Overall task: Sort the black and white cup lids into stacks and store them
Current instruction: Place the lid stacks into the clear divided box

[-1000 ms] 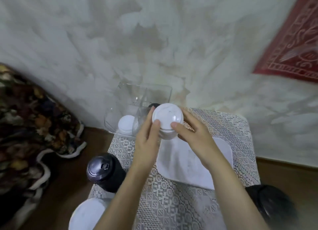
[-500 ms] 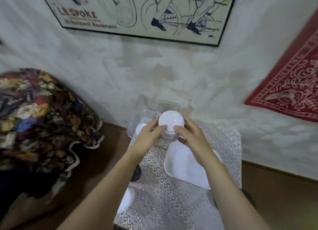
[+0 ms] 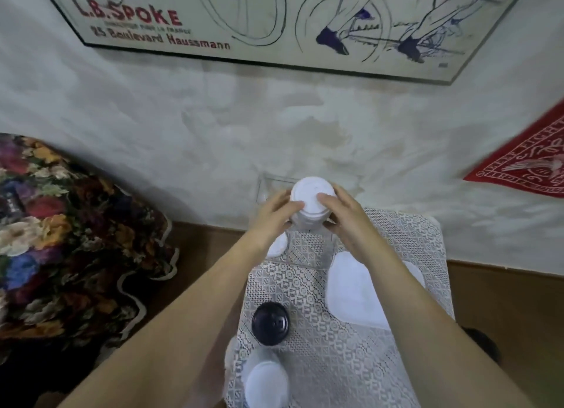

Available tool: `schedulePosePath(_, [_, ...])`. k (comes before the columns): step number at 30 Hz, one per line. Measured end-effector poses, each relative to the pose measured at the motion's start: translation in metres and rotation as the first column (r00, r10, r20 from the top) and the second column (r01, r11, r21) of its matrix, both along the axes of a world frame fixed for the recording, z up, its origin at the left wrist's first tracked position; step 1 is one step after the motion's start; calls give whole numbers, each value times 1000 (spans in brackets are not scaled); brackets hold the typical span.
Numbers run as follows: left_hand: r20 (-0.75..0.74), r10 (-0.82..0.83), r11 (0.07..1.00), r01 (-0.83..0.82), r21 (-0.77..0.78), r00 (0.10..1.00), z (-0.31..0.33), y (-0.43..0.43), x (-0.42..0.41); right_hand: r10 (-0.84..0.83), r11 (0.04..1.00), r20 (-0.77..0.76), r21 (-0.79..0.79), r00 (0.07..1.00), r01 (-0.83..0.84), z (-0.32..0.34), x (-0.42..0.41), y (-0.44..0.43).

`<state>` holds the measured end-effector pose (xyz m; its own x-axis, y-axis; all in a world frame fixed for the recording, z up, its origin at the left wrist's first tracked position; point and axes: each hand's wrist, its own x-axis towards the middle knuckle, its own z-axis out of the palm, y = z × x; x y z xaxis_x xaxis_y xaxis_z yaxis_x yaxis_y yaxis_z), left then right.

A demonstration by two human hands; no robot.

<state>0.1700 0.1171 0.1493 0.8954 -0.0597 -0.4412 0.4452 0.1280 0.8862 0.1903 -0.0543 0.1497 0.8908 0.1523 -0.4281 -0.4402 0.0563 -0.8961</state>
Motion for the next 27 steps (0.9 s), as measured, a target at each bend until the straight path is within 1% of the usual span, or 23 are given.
schedulePosePath(3, [-55,-66,998,66,4,996,-24,-4,3,-86,996,-60,-18,994,85,-27,-10,-3])
schedulePosePath(5, [-118,-87,996,89,9,989,-47,-9,0,-119,992,-117,-41,986,115,-51,-19,-6])
schedulePosePath(7, [-163,-89,996,92,10,983,-67,-17,-4,-131,990,-141,-65,981,123,-71,-23,-12])
schedulePosePath(11, [-187,-55,998,56,0,981,-97,-33,-9,-87,994,-170,-81,982,74,-97,-22,-21])
schedulePosePath(15, [-184,-32,999,34,7,982,-112,-41,-20,39,990,-172,-125,984,-61,-112,-18,-28])
schedulePosePath(18, [-217,-19,1000,21,5,976,-117,-44,-26,103,978,-181,-159,978,-132,-121,-17,-25])
schedulePosePath(21, [-236,17,999,-10,32,972,-123,-48,-24,115,975,-199,-164,973,-149,-122,-18,-19])
schedulePosePath(25, [-289,75,996,-58,64,955,-139,-54,-19,90,980,-214,-155,973,-125,-128,-23,-13])
schedulePosePath(27, [-311,103,994,-92,51,945,-147,-55,-18,60,981,-229,-165,971,-100,-130,-27,-12])
